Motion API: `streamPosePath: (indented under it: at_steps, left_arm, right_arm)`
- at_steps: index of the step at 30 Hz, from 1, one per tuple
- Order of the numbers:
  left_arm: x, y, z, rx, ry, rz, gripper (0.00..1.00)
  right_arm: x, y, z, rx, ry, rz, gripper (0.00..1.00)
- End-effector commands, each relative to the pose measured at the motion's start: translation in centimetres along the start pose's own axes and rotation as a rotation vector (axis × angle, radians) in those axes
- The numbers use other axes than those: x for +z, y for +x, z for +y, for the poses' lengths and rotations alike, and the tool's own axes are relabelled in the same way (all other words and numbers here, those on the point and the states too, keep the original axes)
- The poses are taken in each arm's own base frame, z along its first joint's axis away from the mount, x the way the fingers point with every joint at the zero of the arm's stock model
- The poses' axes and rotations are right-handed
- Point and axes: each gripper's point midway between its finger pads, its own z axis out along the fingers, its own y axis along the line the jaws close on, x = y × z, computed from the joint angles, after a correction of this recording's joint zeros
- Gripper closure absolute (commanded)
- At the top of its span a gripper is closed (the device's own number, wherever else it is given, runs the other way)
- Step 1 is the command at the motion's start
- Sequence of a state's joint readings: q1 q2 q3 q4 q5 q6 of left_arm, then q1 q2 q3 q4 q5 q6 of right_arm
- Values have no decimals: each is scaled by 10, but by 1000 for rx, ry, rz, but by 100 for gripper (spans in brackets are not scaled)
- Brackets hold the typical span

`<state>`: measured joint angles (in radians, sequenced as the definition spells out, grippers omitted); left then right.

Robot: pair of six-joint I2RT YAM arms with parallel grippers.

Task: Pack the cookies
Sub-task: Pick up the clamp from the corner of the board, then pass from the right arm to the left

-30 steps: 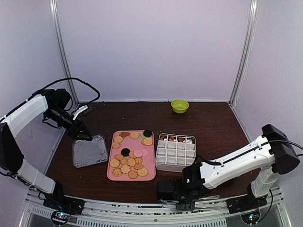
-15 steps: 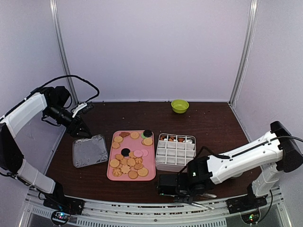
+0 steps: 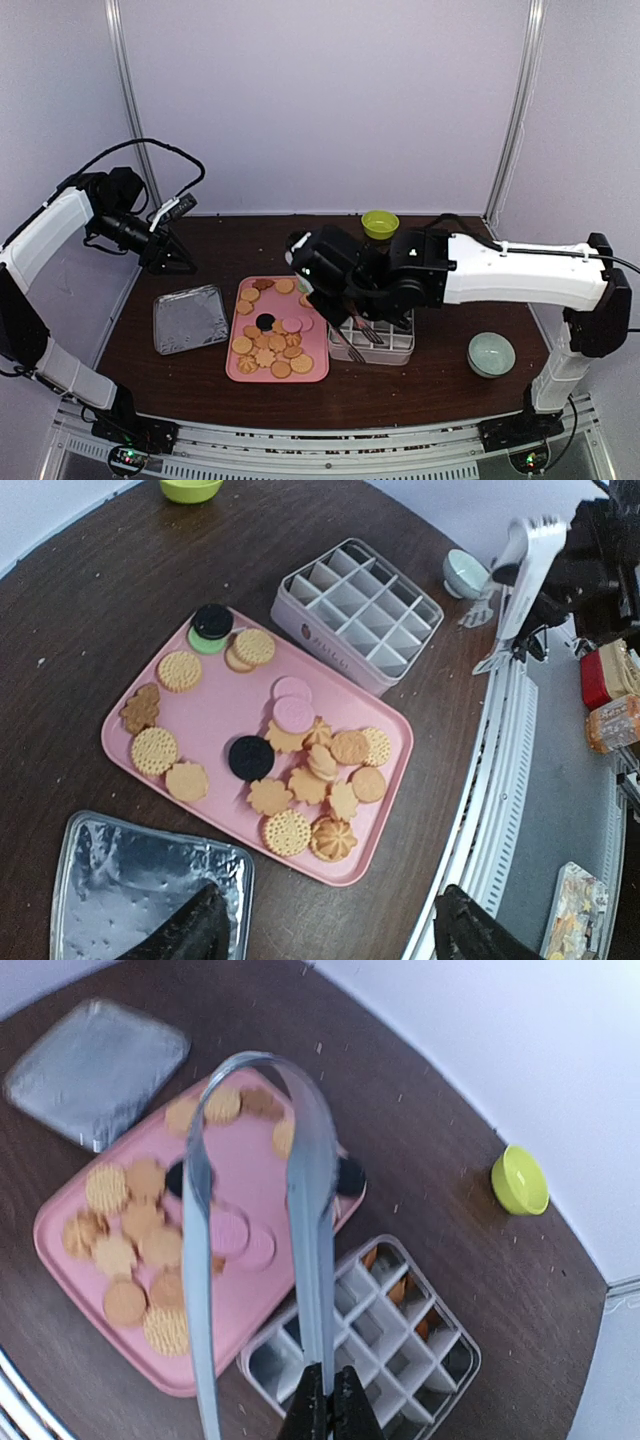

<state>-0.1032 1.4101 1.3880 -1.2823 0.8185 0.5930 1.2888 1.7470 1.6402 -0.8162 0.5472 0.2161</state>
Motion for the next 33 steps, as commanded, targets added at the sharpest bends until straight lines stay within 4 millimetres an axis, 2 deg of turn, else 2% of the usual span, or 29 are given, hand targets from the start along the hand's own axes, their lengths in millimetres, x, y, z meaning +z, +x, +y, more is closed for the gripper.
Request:
streamPosePath:
  at_steps: [1, 5, 7, 10, 17, 29, 33]
  left_arm:
    - [-3, -28, -37, 68, 120, -96, 25]
    - [0, -43, -63, 114, 231, -155, 16]
    - [3, -50, -71, 131, 274, -174, 16]
    - [11, -57, -86, 160, 333, -165, 18]
    - [16, -71, -109, 185, 435, -179, 29]
    - [20, -61, -125, 167, 530, -149, 51]
    - [20, -57, -127, 162, 547, -137, 64]
  right_arm:
    - [-14, -84, -28, 226, 43, -213, 100]
    - [-32, -135, -35, 409, -47, -371, 100]
    - [-40, -153, -34, 498, -115, -445, 100]
    - [-49, -169, -34, 606, -197, -538, 100]
    - [-53, -183, -29, 725, -296, -634, 100]
    - [-49, -195, -28, 818, -389, -698, 100]
    - [-46, -193, -29, 836, -410, -706, 100]
